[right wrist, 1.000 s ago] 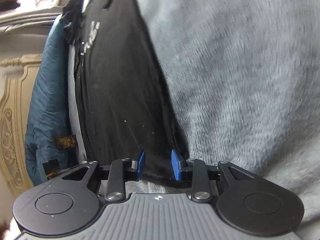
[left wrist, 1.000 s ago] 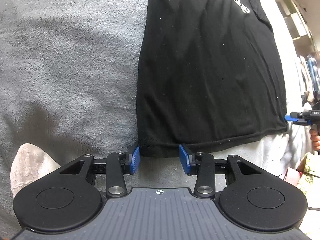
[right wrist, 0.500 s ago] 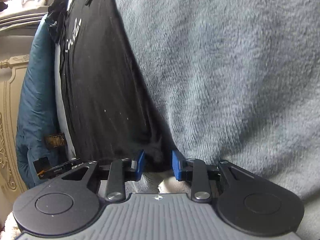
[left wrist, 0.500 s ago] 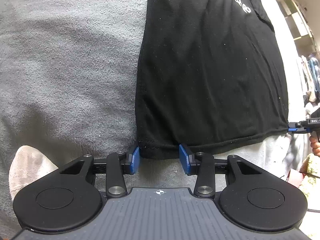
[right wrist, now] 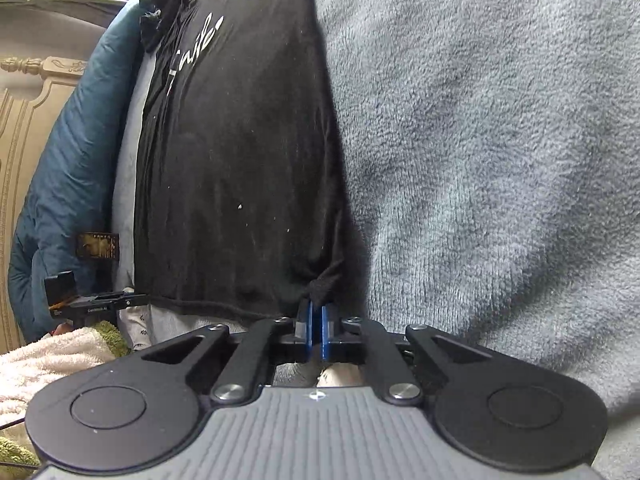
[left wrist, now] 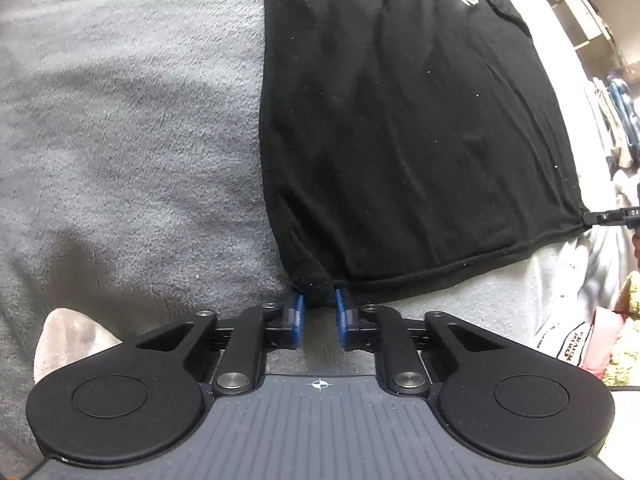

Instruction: Fold clothes

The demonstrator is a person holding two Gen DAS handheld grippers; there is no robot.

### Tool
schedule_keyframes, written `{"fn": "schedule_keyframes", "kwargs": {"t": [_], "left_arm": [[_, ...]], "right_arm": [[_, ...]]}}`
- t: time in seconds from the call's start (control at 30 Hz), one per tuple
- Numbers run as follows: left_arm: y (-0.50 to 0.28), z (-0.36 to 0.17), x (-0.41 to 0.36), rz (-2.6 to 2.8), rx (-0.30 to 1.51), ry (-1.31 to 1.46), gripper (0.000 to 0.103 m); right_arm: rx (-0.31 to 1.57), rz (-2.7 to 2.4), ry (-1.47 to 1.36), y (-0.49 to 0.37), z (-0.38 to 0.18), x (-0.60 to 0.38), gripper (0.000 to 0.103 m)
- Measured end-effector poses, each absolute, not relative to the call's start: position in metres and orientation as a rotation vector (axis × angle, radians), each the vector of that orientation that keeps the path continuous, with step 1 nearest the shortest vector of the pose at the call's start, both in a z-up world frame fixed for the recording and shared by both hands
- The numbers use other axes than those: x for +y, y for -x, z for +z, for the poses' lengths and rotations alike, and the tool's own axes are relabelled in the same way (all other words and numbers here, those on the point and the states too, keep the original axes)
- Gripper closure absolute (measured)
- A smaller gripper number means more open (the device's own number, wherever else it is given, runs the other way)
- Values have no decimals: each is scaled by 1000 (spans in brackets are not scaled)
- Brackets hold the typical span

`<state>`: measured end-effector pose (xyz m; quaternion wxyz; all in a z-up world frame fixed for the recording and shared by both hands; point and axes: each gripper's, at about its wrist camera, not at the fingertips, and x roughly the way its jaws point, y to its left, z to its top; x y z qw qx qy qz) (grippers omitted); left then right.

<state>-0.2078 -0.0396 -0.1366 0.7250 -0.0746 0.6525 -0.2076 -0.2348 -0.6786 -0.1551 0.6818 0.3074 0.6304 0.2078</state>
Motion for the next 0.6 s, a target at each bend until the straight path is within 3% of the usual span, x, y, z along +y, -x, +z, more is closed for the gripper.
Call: {"fn": "schedule_keyframes", "kwargs": {"t": [0.2,0.23,0.47,0.53,0.6], "left_arm": [[207,-137,-38,-487,1463,156,92],[207,-138,-37,-483,1475,159,85],[206,-133,-30,-484,1471,121,67],[203,-131,-26,-459,1470,99,55],[201,-127,-25,-425,1449,107,51]], "right_arm": [[1416,463,-671,224,-155,-656,100],[1419,458,-673,224,-156,-657,100],[1448,418,-723,221,-166,-658,98],[1459,407,-749,221,-170,-660,98],[1460,397,-763,220,-172,-661,97]]}}
